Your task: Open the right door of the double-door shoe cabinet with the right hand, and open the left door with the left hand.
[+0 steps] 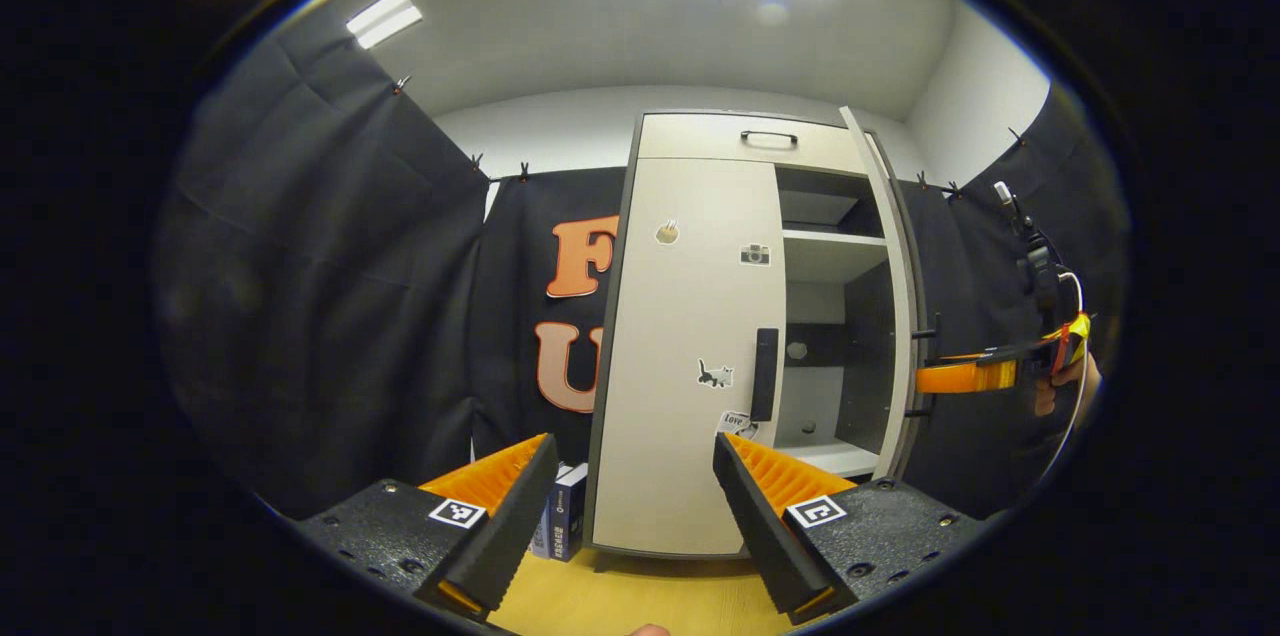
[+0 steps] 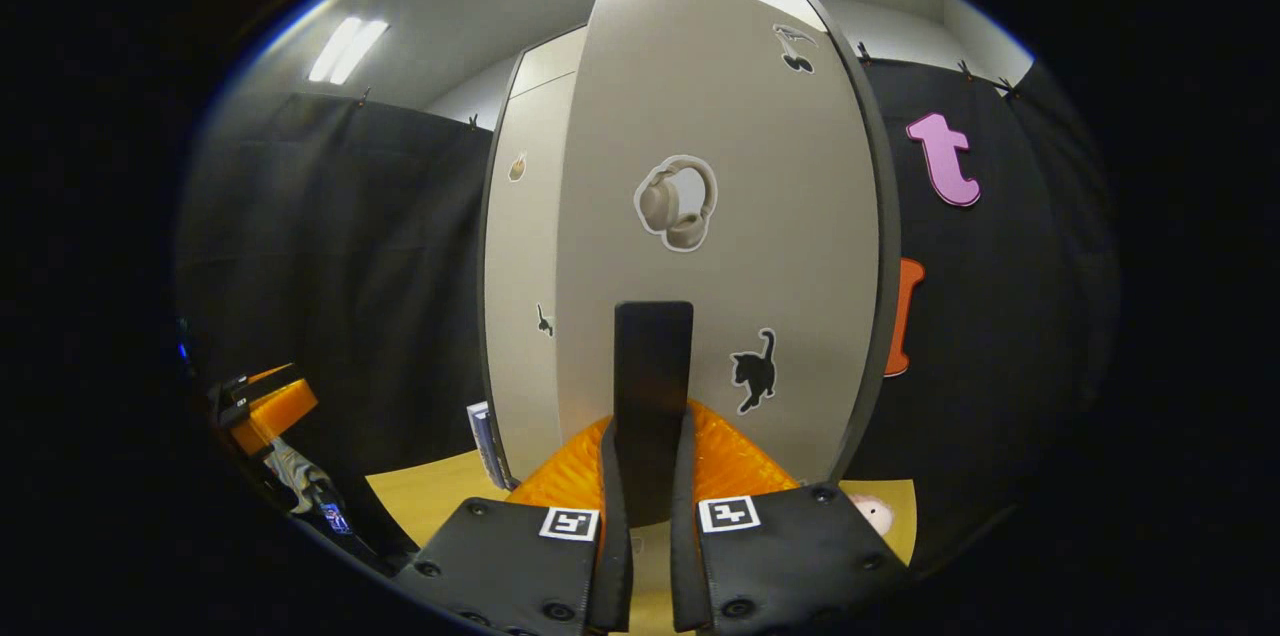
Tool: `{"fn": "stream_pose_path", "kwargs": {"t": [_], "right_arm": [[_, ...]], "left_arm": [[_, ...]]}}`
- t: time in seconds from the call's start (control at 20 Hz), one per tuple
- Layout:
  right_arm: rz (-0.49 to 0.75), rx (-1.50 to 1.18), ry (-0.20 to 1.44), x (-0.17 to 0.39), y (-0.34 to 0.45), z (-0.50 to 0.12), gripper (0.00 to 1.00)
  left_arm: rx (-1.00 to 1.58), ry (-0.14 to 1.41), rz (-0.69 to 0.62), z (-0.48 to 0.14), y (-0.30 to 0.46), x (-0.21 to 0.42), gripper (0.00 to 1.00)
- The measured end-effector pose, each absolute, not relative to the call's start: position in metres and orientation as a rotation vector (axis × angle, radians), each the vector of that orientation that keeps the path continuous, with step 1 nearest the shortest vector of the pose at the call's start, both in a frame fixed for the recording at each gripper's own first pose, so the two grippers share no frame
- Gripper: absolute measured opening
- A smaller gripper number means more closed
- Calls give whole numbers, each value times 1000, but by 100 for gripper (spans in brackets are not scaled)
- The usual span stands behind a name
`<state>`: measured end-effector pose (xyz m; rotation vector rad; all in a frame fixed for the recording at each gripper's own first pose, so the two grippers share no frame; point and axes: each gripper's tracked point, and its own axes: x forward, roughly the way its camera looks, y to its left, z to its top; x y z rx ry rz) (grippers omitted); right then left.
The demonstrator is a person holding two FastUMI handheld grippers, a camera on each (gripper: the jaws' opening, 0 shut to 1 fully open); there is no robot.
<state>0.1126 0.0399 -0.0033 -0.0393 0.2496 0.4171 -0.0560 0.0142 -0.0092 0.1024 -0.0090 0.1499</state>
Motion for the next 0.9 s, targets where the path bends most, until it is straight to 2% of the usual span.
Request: {"fn": "stream_pose_path", "kwargs": {"t": [0.45, 0.5, 0.9], "right_arm": [[434, -3, 251, 106, 29, -1, 23], [432, 1, 249, 105, 27, 0, 23], [364, 24, 234, 100, 5, 4, 23]], "left_arm": [[71, 17, 143, -32, 16, -53, 92], [65, 19, 141, -34, 17, -52, 94], [50, 27, 109, -43, 14, -41, 94]]}}
